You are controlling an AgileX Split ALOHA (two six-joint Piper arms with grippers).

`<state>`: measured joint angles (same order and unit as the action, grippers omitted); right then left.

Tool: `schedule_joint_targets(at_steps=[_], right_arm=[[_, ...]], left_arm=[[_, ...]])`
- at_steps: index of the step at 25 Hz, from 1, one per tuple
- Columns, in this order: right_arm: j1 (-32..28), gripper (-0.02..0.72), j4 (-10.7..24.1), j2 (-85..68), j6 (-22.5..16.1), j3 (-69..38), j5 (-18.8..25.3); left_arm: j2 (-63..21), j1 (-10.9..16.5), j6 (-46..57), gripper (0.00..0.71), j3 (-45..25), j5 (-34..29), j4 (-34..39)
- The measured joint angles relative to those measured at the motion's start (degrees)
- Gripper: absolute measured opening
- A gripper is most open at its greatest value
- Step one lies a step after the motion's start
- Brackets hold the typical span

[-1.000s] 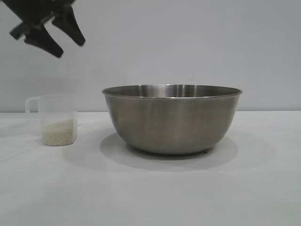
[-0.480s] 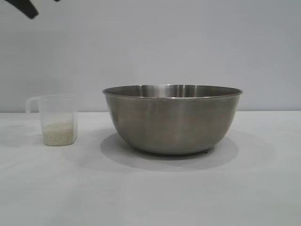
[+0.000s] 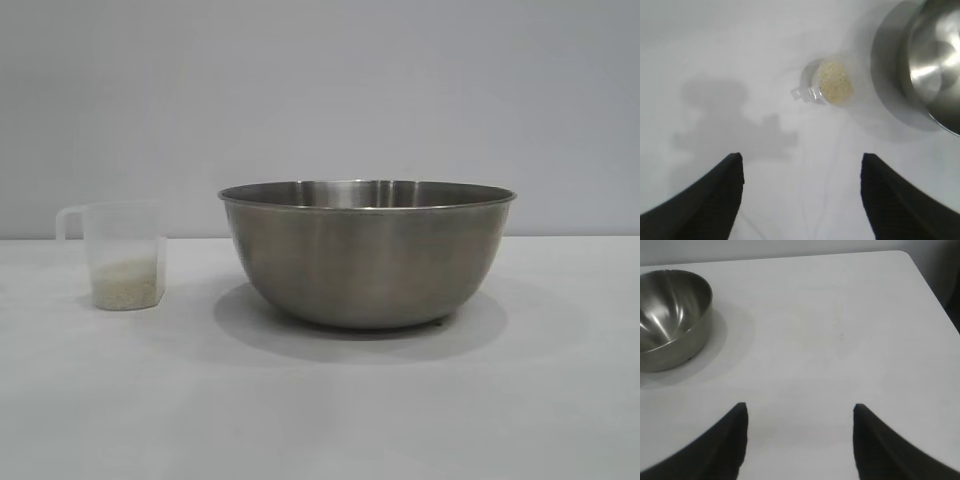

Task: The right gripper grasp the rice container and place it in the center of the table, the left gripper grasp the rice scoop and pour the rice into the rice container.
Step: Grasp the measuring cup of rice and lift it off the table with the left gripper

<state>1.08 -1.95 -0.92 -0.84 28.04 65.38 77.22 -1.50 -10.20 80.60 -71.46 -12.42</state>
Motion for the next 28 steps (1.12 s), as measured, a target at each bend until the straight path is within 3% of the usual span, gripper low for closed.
schedule_joint_targets(at_steps=[7, 20, 28], right_arm=[[0.0, 0.387, 0.0, 0.0, 0.0, 0.0, 0.0], [0.0, 0.387, 0.0, 0.0, 0.0, 0.0, 0.0], [0.0, 0.387, 0.0, 0.0, 0.0, 0.0, 0.0]], left_arm=[[-12.08, 0.0, 0.59, 0.436, -14.79, 4.09, -1.79], [-30.14, 0.0, -11.17, 0.436, -49.65, 31.16, -15.71], [-32.36, 0.0, -27.2, 0.436, -58.84, 48.47, -36.03]])
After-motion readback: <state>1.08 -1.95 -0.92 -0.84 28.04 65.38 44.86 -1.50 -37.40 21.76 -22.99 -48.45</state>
